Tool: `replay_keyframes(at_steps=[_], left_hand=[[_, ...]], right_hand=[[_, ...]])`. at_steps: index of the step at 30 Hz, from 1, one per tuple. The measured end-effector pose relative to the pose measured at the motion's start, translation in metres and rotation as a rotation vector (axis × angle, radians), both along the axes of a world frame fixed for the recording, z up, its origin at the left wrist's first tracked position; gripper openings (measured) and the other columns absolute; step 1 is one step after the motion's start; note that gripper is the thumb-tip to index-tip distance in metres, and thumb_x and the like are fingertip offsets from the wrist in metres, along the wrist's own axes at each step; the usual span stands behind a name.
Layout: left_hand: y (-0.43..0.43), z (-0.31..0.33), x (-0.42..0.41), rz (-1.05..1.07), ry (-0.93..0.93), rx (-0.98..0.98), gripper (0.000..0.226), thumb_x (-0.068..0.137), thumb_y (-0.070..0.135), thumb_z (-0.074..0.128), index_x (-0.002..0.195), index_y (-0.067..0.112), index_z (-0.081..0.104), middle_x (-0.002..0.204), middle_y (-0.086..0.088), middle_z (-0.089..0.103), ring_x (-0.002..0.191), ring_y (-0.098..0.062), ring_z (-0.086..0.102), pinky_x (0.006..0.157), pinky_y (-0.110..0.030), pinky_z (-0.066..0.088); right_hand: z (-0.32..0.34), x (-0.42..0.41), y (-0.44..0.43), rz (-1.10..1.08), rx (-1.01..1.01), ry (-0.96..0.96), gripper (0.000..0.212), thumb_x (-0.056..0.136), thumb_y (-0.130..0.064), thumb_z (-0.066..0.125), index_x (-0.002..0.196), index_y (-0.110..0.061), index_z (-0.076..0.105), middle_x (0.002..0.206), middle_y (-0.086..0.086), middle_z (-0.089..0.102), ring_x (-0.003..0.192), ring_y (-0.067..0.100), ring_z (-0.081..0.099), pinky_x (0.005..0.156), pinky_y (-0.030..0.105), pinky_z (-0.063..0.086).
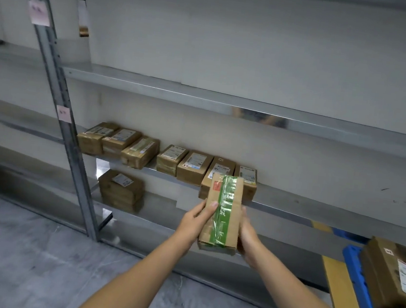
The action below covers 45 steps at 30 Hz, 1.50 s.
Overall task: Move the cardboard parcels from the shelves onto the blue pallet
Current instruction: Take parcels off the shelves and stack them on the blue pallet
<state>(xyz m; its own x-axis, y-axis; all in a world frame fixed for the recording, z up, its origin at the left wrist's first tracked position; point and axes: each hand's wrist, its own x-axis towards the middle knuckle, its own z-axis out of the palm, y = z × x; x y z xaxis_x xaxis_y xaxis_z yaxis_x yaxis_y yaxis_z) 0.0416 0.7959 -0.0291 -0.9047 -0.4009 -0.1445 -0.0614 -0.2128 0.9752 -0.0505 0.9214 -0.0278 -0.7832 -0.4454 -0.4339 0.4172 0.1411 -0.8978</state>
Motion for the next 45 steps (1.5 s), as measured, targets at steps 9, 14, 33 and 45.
replay_keyframes(at_steps=[9, 14, 33, 45], left_hand=[[0.085, -0.011, 0.065, 0.142, -0.091, -0.129, 0.031, 0.105, 0.028, 0.043, 0.131, 0.024, 0.059, 0.124, -0.001, 0.068, 0.114, -0.017, 0.064, 0.09, -0.028, 0.056], [0.128, -0.03, 0.088, 0.382, -0.149, -0.128, 0.042, 0.103, 0.009, 0.047, 0.142, 0.023, 0.052, 0.143, 0.0, 0.054, 0.129, -0.019, 0.054, 0.109, -0.041, 0.045], [0.257, -0.047, 0.069, 0.032, -0.143, -0.137, 0.055, 0.104, 0.051, 0.029, 0.156, 0.034, 0.023, 0.129, 0.013, 0.05, 0.084, 0.013, 0.051, 0.059, -0.007, 0.042], [0.434, -0.07, 0.012, -0.191, -0.177, -0.062, 0.057, 0.101, 0.052, 0.038, 0.155, 0.036, 0.024, 0.139, -0.003, 0.058, 0.118, -0.022, 0.061, 0.101, -0.048, 0.05]], right_hand=[[-0.027, 0.053, 0.077, 0.047, -0.008, 0.102, 0.04, 0.095, -0.055, 0.046, 0.123, -0.028, 0.05, 0.105, 0.003, 0.073, 0.093, 0.021, 0.072, 0.073, 0.039, 0.06], [-0.055, 0.084, 0.116, 0.071, 0.062, 0.125, 0.035, 0.104, -0.044, 0.029, 0.129, -0.03, 0.049, 0.106, -0.002, 0.072, 0.094, 0.018, 0.07, 0.08, 0.043, 0.06], [-0.038, 0.117, 0.248, -0.209, 0.088, 0.14, 0.041, 0.104, -0.047, 0.024, 0.137, -0.038, 0.047, 0.104, -0.019, 0.067, 0.093, -0.003, 0.065, 0.069, 0.02, 0.049], [-0.049, 0.082, 0.43, -0.351, 0.174, 0.155, 0.044, 0.106, -0.039, 0.025, 0.146, -0.028, 0.039, 0.136, 0.0, 0.057, 0.102, 0.006, 0.06, 0.069, 0.018, 0.048]])
